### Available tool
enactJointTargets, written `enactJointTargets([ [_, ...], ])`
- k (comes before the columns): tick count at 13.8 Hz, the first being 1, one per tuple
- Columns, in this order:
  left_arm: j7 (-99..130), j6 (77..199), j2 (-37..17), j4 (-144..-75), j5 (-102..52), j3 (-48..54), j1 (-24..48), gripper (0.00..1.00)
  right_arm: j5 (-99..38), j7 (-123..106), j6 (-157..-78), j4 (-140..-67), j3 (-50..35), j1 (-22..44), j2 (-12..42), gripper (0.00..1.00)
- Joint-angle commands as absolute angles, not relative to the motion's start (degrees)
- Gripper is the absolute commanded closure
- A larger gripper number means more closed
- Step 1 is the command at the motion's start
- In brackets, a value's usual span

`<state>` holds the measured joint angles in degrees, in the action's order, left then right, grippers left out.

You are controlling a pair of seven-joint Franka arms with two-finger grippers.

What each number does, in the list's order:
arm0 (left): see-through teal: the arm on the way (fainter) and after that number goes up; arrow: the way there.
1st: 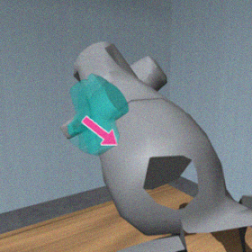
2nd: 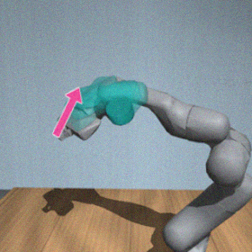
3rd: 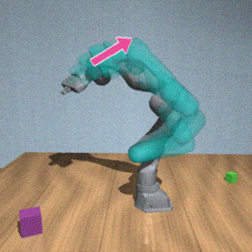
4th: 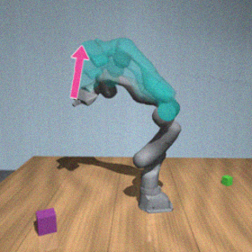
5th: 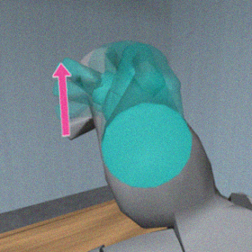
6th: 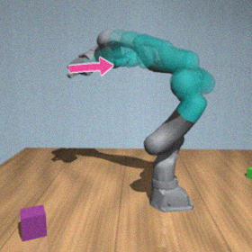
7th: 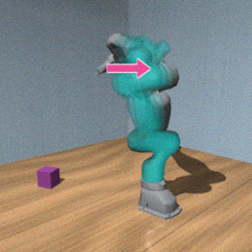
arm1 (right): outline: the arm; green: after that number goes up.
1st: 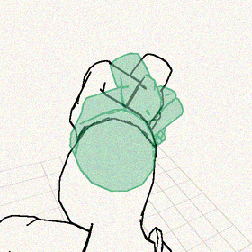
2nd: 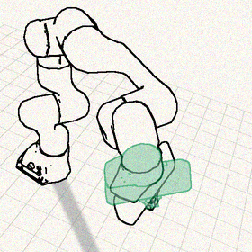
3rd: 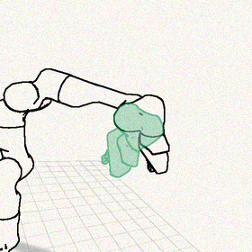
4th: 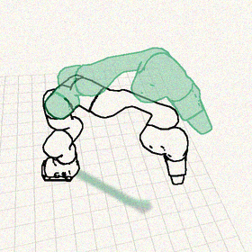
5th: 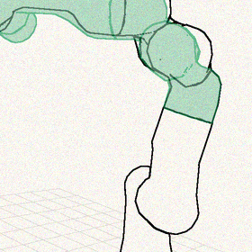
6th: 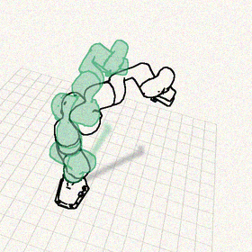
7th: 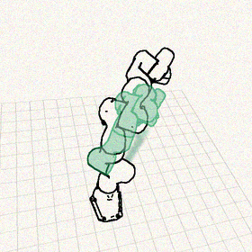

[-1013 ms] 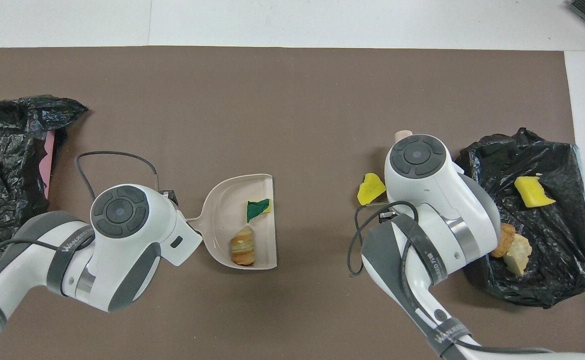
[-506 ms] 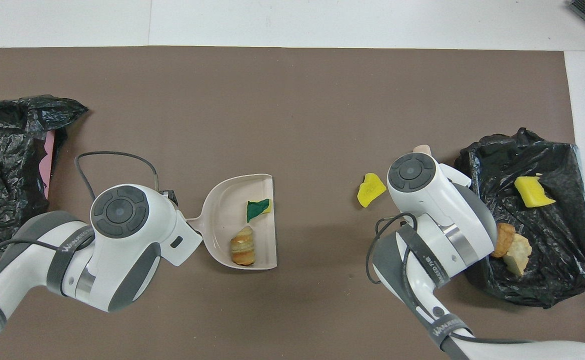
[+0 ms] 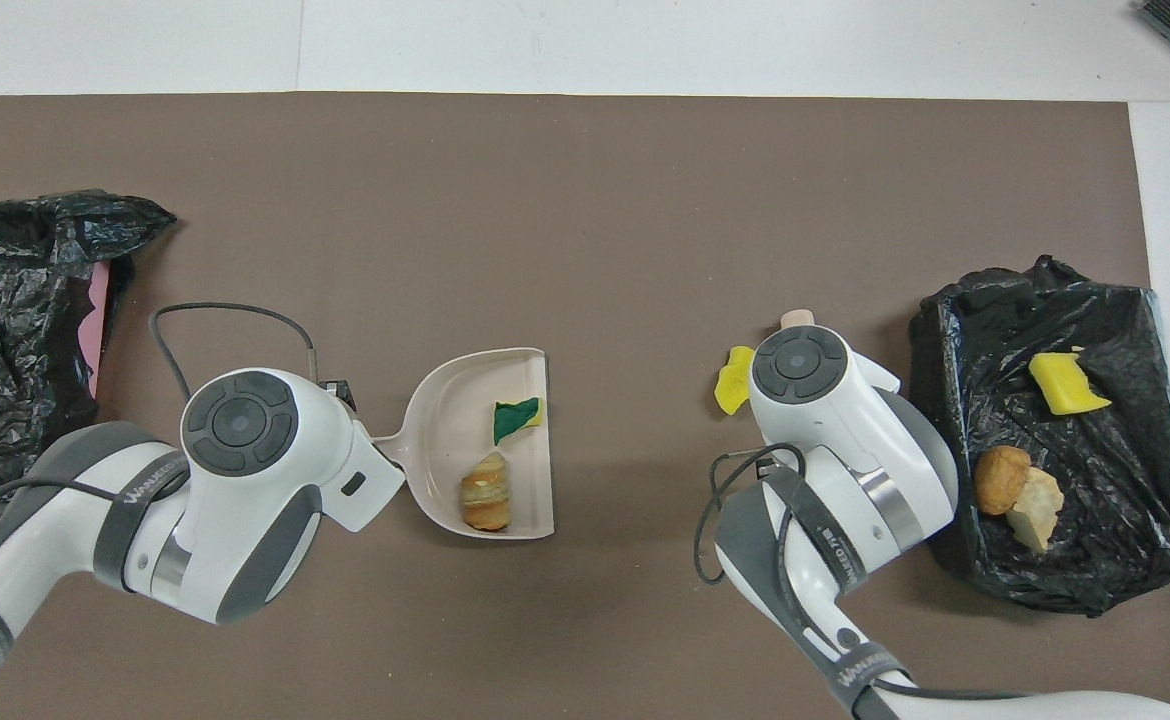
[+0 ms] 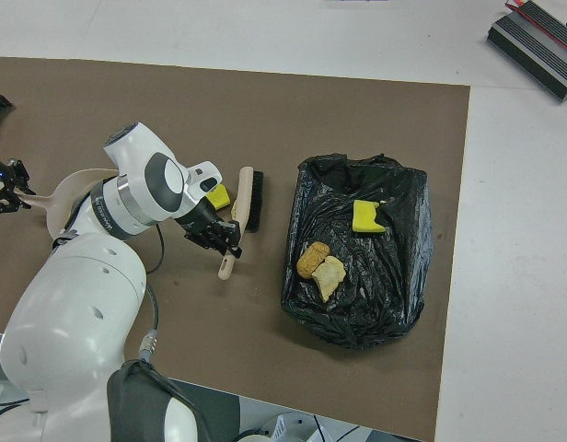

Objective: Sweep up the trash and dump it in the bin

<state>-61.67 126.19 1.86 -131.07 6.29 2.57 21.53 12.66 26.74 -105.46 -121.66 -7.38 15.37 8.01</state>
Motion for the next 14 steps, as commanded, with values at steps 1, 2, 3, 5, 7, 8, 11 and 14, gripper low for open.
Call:
enactJointTargets([
  [1,-59.68,127.97,2.99,-132.80,7.29,2.02,22.06,1.00,7.22,24.08,-108.88,-120.86,-7.73,18.35,9.66,1.00],
  [2,-59.59,127.97,2.99,-132.80,7.29,2.11,22.06,1.00,5.64,24.00,-109.51,-120.33,-7.73,20.11,10.10,1.00],
  [3,-59.59,127.97,2.99,-132.80,7.29,2.11,22.06,1.00,3.97,23.82,-109.77,-119.89,-7.73,21.08,10.28,1.00],
  [5,-59.59,127.88,2.99,-132.80,7.29,2.02,22.06,1.00,1.24,21.29,-110.48,-119.62,-7.82,23.54,10.20,1.00],
  [7,-59.59,127.88,3.08,-132.80,7.29,2.11,22.06,1.00,-1.83,19.78,-110.57,-119.27,-7.82,26.27,9.93,1.00],
  [8,-59.59,127.88,3.08,-132.80,7.29,2.11,22.06,1.00,-3.15,19.78,-110.83,-119.18,-7.82,28.02,9.58,1.00],
  [11,-59.59,127.88,3.08,-132.80,7.29,2.11,22.06,1.00,-7.02,18.82,-111.18,-119.09,-7.91,32.50,8.70,1.00],
  [14,-59.59,127.88,3.08,-132.80,7.29,2.11,22.06,1.00,-9.65,16.70,-111.09,-118.74,-8.61,35.76,7.91,1.00],
])
